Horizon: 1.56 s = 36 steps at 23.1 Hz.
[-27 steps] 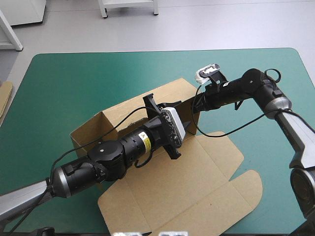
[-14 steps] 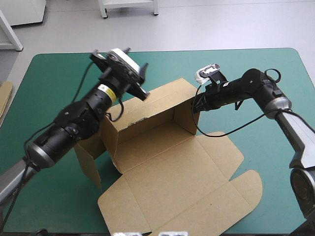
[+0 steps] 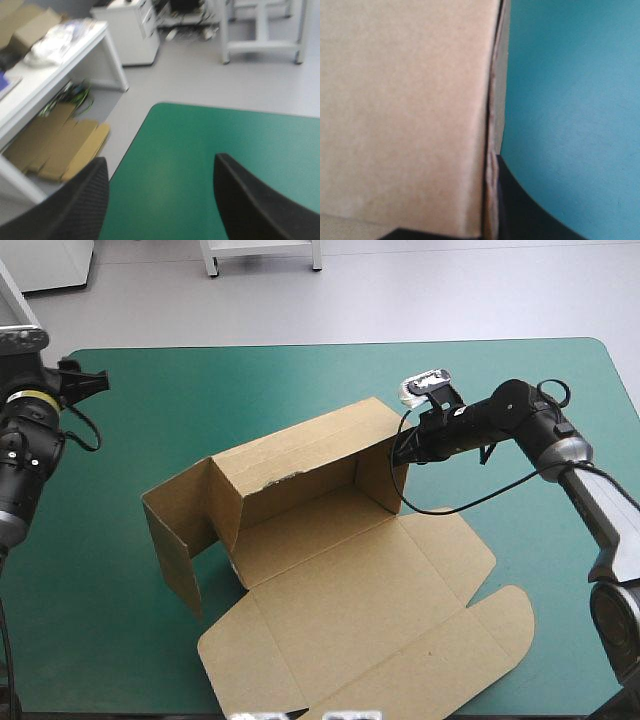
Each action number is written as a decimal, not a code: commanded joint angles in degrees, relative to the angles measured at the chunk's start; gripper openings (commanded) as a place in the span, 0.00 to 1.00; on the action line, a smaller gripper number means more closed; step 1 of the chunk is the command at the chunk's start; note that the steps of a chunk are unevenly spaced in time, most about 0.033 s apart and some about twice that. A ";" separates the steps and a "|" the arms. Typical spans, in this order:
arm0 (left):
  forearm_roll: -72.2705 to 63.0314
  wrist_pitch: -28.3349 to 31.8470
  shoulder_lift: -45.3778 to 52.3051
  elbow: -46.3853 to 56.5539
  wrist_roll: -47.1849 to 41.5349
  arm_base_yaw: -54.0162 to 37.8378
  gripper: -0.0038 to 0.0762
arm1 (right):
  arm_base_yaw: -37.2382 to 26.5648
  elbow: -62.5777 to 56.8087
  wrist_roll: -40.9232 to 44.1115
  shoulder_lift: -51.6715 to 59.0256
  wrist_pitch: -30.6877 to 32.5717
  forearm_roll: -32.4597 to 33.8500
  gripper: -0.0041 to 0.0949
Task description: Fold the box
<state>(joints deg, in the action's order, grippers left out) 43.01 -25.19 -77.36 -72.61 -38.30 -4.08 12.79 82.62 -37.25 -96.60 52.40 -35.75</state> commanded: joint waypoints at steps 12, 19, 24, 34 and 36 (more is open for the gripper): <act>-34.78 -10.91 1.34 8.75 29.57 -4.89 0.60 | -0.02 18.55 24.04 2.73 16.32 23.55 0.02; -42.33 -17.06 1.34 8.75 38.91 -4.89 0.60 | -0.02 21.25 28.49 -0.43 19.03 29.83 0.02; -42.36 -18.45 1.34 8.75 39.03 -4.76 0.60 | -0.02 21.63 28.49 -6.72 19.03 27.79 0.02; -45.09 -19.96 1.34 8.75 40.47 -4.76 0.60 | -0.02 27.08 27.18 -10.69 13.42 27.79 0.05; -45.22 -20.21 1.34 8.75 40.58 -4.76 0.60 | -0.02 28.19 27.17 -10.69 12.35 27.79 0.13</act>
<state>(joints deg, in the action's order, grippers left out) -1.18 -47.03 -77.84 -62.31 2.01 -8.88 12.72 108.81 -8.85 -108.83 65.34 -7.59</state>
